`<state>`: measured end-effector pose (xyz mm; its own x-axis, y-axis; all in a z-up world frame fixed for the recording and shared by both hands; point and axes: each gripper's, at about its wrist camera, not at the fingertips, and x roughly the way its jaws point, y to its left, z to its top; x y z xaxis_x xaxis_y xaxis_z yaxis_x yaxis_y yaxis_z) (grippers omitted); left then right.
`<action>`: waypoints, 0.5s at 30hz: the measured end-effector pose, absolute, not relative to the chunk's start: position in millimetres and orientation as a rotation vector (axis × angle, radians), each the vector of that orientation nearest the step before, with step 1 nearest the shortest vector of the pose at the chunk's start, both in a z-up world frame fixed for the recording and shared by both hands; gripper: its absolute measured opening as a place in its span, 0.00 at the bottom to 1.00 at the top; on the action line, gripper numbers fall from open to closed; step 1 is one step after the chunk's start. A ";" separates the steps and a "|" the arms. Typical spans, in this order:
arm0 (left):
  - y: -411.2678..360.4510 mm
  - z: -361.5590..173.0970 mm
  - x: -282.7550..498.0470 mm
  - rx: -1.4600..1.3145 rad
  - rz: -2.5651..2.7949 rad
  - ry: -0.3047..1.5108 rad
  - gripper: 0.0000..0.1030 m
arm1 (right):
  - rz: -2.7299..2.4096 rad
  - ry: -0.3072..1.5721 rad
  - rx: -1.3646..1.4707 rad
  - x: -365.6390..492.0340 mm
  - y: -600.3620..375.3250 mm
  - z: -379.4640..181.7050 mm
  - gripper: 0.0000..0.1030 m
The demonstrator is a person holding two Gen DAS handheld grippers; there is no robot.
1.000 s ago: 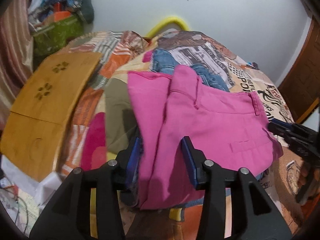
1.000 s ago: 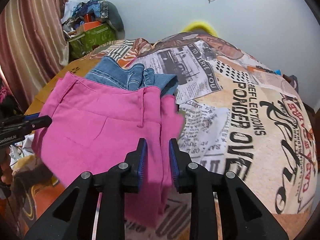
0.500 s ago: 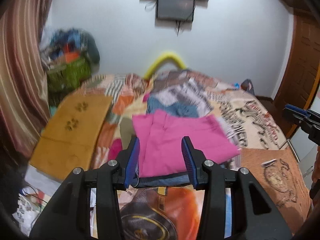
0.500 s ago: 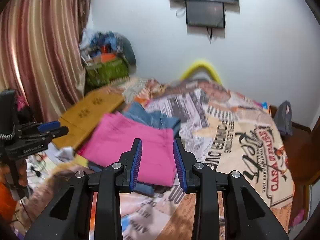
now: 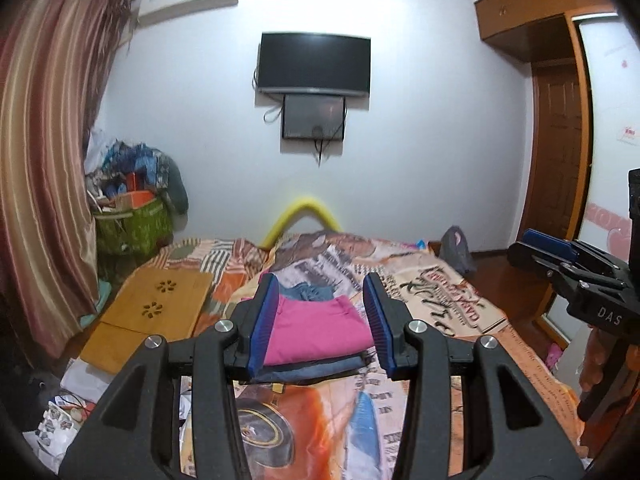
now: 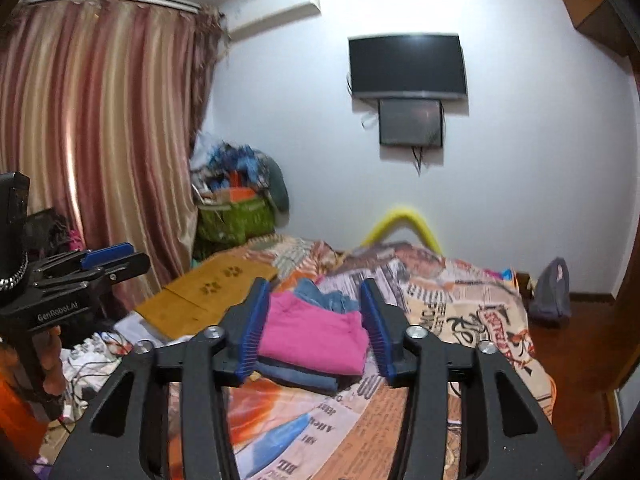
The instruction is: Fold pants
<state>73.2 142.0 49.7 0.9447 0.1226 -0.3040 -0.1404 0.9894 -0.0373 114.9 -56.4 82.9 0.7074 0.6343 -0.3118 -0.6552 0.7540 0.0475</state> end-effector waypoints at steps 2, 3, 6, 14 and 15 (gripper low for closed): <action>130.6 55.7 53.8 -0.048 0.145 0.273 0.42 | 0.728 0.279 -0.060 99.8 -60.7 89.1 0.55; 127.0 58.1 46.9 -0.045 0.148 0.262 0.43 | 0.734 0.257 -0.054 91.4 -63.5 93.0 0.58; 114.7 65.3 23.9 -0.042 0.135 0.228 0.43 | 0.749 0.229 -0.035 79.1 -68.7 96.7 0.62; 98.1 70.4 -12.2 -0.051 0.138 0.160 0.78 | 0.734 0.189 -0.002 56.2 -83.2 94.1 0.84; 96.5 71.0 -16.0 -0.054 0.136 0.154 0.81 | 0.733 0.184 0.000 52.9 -83.4 94.0 0.88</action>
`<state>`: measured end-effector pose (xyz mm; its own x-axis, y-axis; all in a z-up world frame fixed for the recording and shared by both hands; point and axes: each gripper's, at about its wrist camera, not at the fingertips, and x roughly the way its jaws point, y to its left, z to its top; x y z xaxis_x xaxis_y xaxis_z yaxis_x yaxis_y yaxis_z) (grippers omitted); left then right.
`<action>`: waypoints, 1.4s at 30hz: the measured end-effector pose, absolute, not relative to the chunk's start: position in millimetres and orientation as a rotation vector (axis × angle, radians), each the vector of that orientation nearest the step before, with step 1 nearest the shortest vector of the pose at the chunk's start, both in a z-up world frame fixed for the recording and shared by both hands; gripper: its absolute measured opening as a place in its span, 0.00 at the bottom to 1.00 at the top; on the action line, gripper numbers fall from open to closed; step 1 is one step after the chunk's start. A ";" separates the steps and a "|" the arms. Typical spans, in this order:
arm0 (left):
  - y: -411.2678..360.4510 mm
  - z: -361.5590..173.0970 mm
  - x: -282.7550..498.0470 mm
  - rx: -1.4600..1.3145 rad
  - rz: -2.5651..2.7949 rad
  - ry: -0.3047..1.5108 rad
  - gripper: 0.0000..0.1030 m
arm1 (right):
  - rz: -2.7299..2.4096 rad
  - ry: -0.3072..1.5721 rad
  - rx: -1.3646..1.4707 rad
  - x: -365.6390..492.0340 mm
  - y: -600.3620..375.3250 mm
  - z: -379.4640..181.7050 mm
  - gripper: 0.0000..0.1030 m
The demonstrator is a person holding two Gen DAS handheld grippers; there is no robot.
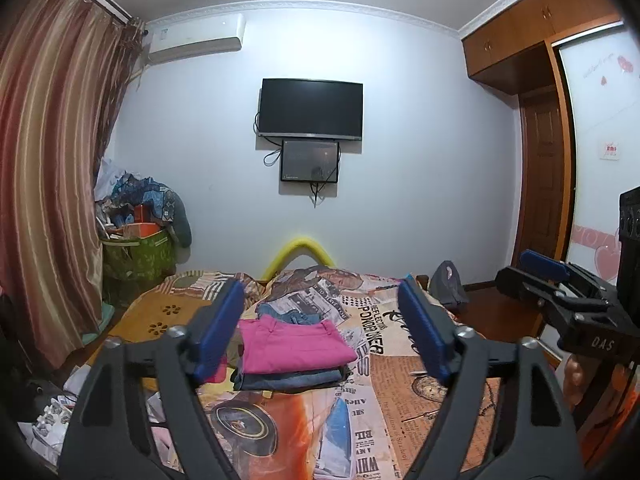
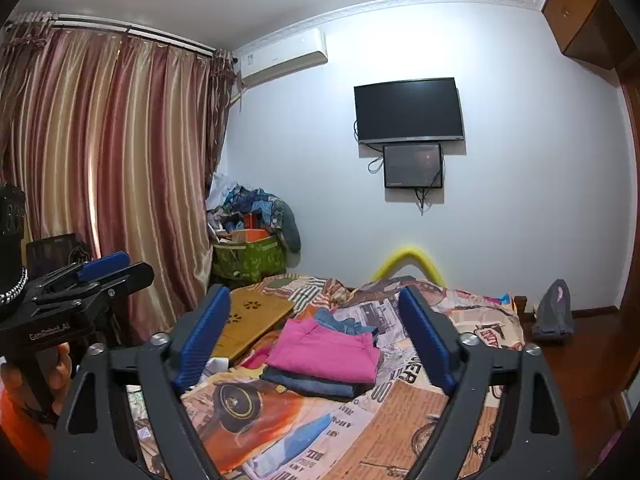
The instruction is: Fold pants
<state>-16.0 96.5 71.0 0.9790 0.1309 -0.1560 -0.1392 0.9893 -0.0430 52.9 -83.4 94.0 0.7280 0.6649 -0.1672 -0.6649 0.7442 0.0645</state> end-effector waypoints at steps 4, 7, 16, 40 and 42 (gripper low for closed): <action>90.9 71.0 -25.7 -0.033 0.152 0.130 0.90 | 0.713 0.165 0.006 45.1 -82.6 94.7 1.00; 87.9 70.2 -29.7 -0.020 0.162 0.120 0.96 | 0.702 0.151 -0.004 39.2 -80.8 95.6 1.00; 89.2 67.0 -32.9 -0.028 0.149 0.120 0.99 | 0.705 0.150 -0.002 31.5 -80.1 91.4 1.00; 89.1 59.3 -20.2 -0.034 0.131 0.142 0.99 | 0.702 0.160 -0.004 27.4 -85.6 88.4 1.00; 88.3 57.5 -19.1 -0.033 0.130 0.143 0.99 | 0.701 0.161 -0.003 27.5 -85.7 88.5 1.00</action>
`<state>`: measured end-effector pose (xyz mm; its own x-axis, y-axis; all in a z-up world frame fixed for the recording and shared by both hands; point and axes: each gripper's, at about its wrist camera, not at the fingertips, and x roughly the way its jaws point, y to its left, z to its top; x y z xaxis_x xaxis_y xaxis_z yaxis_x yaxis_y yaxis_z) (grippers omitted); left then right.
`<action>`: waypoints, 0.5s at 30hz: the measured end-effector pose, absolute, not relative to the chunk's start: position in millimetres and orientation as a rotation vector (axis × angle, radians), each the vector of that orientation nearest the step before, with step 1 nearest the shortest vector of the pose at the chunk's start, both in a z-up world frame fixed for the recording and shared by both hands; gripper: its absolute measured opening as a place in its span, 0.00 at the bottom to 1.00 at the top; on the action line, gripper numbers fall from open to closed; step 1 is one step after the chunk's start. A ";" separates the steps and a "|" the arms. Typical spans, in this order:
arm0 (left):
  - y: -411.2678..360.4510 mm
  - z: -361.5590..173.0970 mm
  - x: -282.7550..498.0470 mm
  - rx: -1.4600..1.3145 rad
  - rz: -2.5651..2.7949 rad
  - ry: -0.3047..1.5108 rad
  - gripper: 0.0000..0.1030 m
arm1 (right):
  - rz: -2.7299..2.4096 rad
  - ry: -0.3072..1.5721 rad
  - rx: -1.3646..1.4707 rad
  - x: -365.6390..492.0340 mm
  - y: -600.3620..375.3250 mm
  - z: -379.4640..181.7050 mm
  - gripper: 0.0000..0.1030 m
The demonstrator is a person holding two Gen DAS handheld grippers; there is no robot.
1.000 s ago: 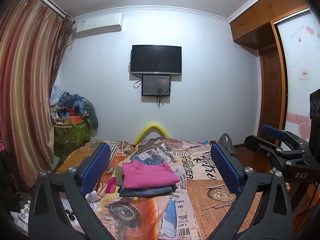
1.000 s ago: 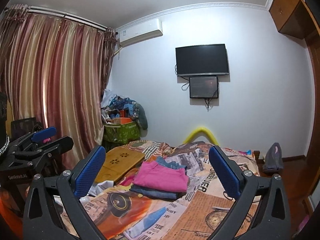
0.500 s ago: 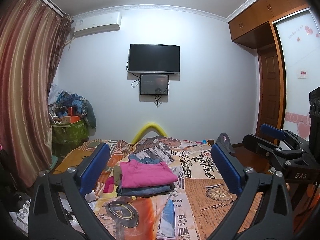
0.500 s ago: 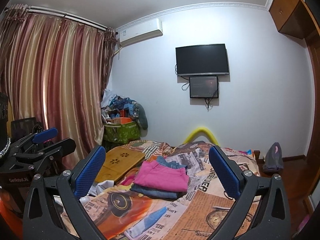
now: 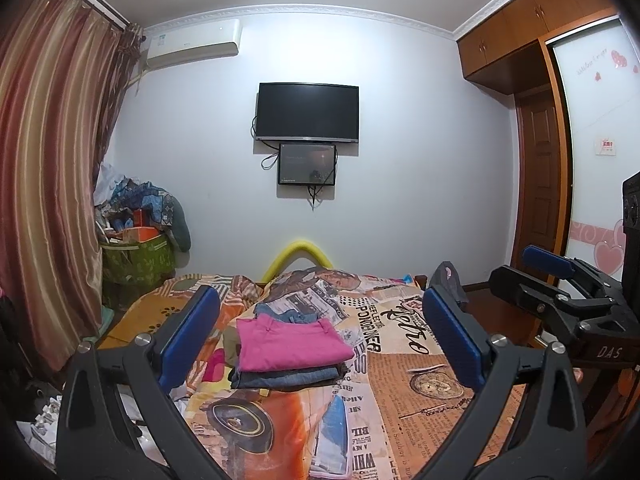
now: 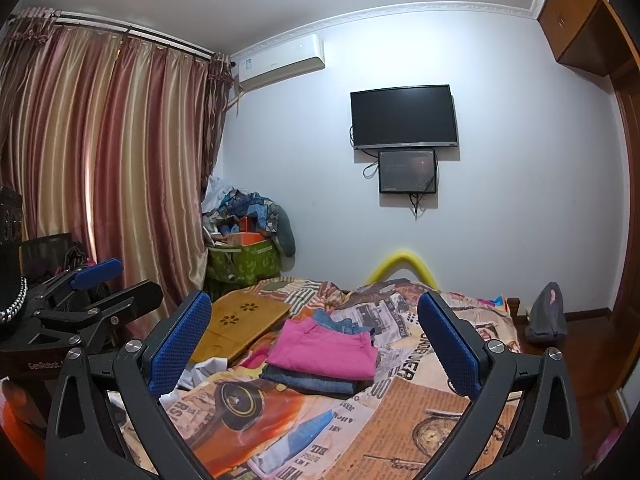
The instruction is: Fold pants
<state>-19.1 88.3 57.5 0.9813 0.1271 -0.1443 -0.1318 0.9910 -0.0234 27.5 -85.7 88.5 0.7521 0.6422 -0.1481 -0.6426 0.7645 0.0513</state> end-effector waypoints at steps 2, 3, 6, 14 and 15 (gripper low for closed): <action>87.9 57.4 -18.6 -0.032 0.131 0.142 0.99 | 0.699 0.167 -0.003 28.3 -85.6 87.9 1.00; 88.0 57.2 -18.4 -0.033 0.133 0.140 1.00 | 0.695 0.168 -0.003 28.1 -86.1 87.3 1.00; 89.2 55.8 -17.8 -0.033 0.133 0.141 1.00 | 0.692 0.171 0.002 27.9 -88.7 87.1 1.00; 90.8 54.9 -14.6 -0.037 0.128 0.148 1.00 | 0.684 0.175 0.000 26.7 -91.3 87.8 1.00; 90.7 55.0 -14.6 -0.037 0.128 0.147 1.00 | 0.684 0.176 0.001 27.0 -91.0 88.2 1.00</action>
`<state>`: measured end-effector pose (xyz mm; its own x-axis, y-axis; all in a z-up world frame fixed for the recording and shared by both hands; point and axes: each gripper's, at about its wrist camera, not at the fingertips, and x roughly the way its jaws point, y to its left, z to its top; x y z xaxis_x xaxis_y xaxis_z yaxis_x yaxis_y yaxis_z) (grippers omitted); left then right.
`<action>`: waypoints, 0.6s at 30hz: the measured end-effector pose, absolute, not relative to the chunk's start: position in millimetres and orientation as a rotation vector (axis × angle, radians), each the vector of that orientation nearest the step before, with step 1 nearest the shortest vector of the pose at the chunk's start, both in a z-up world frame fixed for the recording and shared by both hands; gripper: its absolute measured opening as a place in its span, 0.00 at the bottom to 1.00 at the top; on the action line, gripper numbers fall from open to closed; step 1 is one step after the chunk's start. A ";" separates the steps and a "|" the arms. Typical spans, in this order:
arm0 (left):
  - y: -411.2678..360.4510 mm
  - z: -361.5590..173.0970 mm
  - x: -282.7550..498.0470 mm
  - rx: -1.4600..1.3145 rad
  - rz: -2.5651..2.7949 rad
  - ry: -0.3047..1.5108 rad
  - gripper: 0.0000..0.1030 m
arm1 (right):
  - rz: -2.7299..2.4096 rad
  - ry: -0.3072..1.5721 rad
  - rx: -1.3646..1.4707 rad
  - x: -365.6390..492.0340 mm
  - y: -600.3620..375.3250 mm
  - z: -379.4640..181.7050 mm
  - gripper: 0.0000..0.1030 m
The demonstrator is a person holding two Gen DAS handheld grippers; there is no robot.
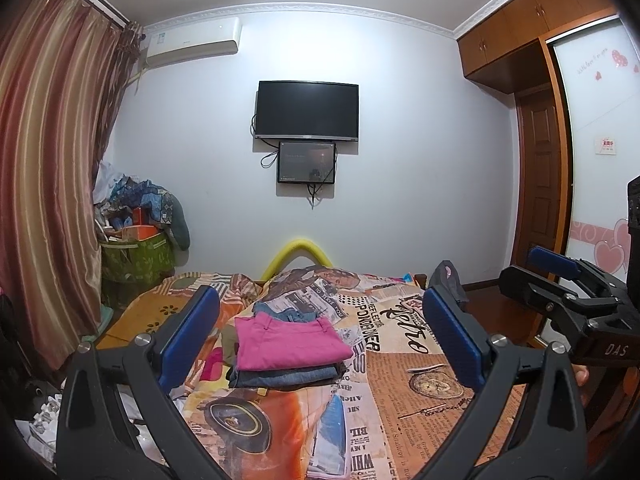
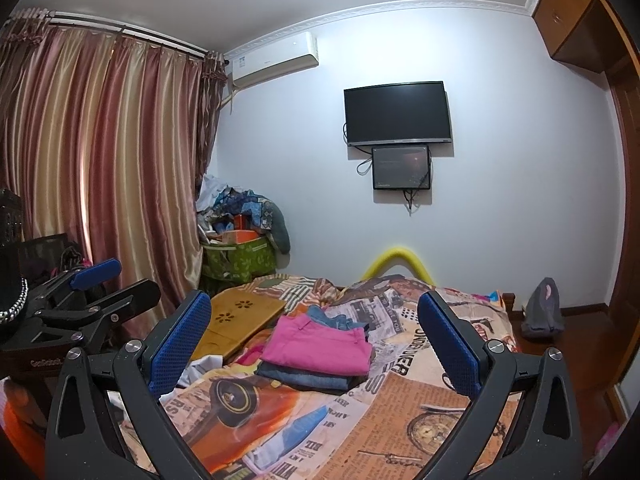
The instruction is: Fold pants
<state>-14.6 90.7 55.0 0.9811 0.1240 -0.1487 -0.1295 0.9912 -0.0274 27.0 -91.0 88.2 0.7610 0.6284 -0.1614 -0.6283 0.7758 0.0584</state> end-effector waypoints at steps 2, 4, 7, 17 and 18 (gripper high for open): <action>89.6 54.7 -13.6 -0.034 0.126 0.148 1.00 | 0.684 0.176 0.001 26.8 -91.5 88.3 1.00; 89.5 54.7 -12.7 -0.033 0.125 0.149 1.00 | 0.684 0.176 0.001 27.0 -91.4 88.2 1.00; 90.5 53.7 -12.3 -0.038 0.120 0.150 1.00 | 0.684 0.177 0.003 27.4 -91.3 88.8 1.00; 93.0 52.0 -9.2 -0.043 0.107 0.163 1.00 | 0.683 0.180 0.001 27.2 -88.7 89.4 1.00; 93.8 52.0 -9.5 -0.043 0.106 0.163 1.00 | 0.684 0.181 0.002 27.2 -88.6 89.4 1.00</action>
